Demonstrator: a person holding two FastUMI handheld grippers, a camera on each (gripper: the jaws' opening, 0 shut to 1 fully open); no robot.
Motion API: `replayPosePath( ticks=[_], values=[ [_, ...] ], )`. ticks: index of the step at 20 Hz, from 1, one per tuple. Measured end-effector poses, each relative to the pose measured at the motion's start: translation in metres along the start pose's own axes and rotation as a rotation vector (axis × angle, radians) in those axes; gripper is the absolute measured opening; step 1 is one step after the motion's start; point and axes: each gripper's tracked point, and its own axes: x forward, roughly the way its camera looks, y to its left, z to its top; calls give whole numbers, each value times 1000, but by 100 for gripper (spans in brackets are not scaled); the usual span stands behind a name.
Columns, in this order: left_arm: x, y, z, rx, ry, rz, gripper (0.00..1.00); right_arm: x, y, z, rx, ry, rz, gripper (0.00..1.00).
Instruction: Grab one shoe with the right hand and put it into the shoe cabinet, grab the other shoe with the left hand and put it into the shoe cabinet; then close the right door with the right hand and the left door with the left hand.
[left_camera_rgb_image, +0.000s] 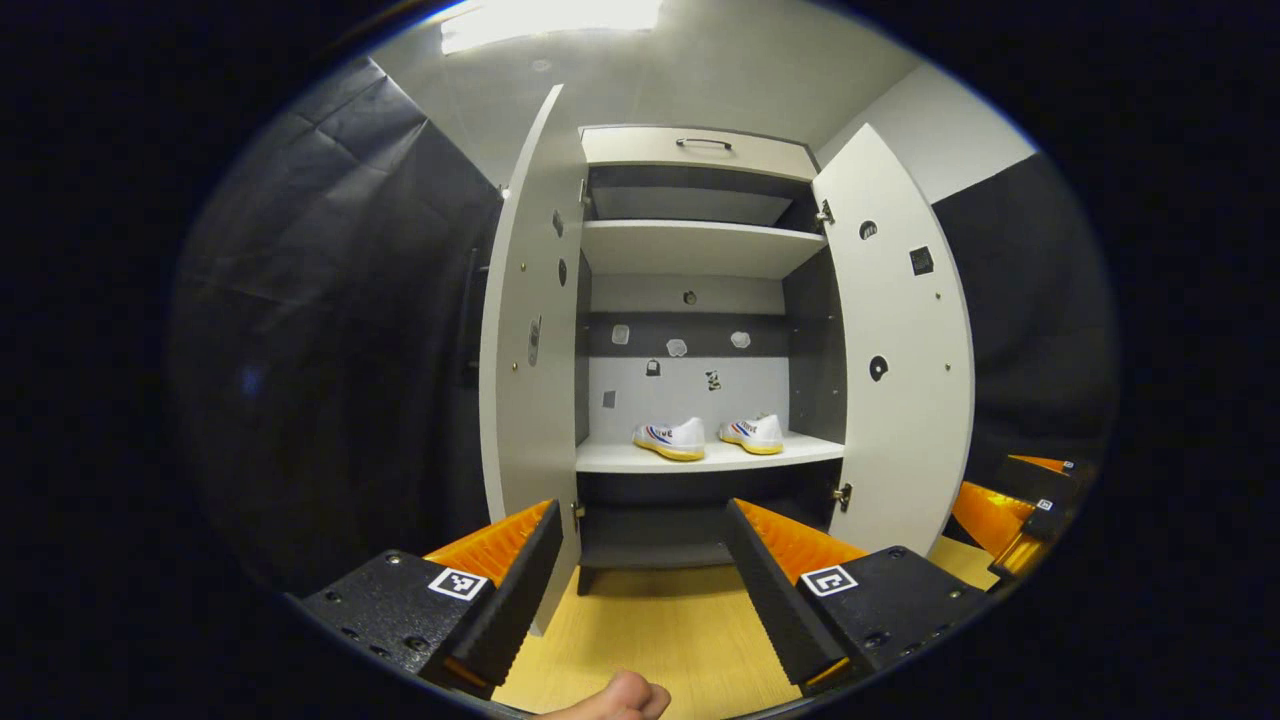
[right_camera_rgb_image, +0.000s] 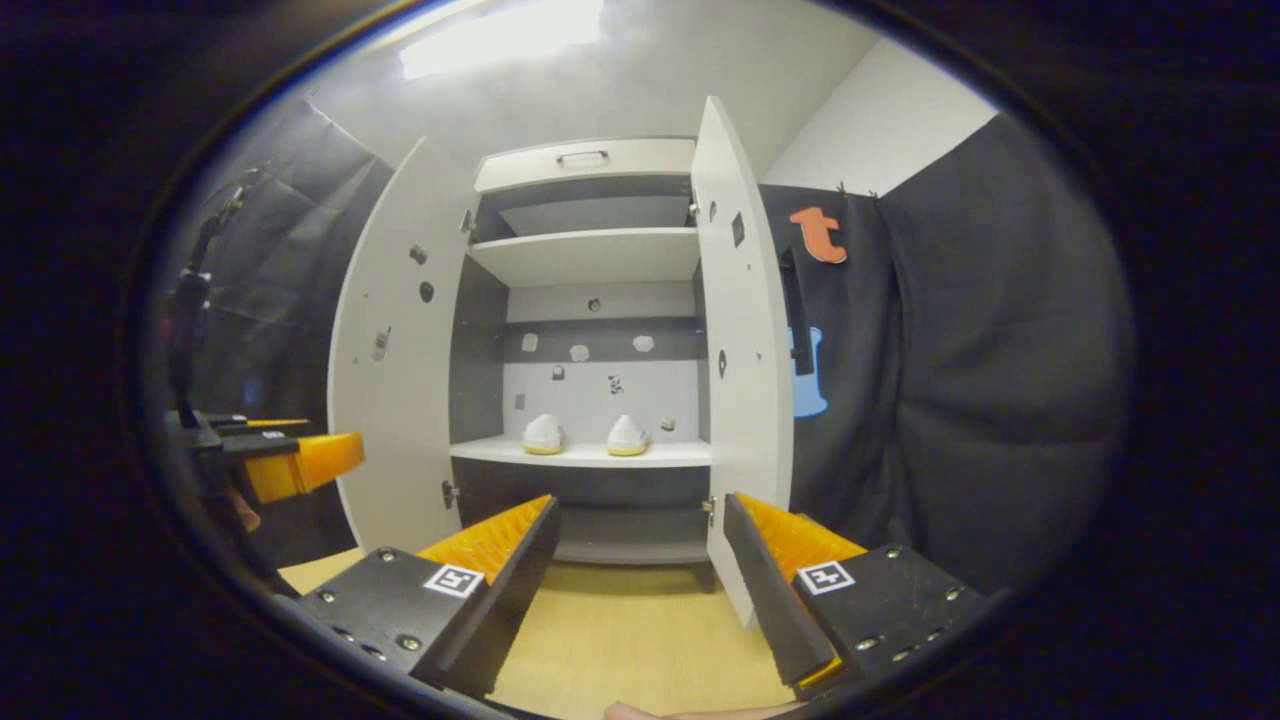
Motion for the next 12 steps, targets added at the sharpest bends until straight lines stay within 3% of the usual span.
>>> replayPosePath(
  ticks=[7, 12],
  values=[
    [2, -7, -16, -5, 30, -27, 98, -8, -10, -6, -8, 6, -44, 98],
    [0, -13, -5, -33, -26, -39, 98, -14, -16, -4, -14, -3, -44, 98]
  ],
)
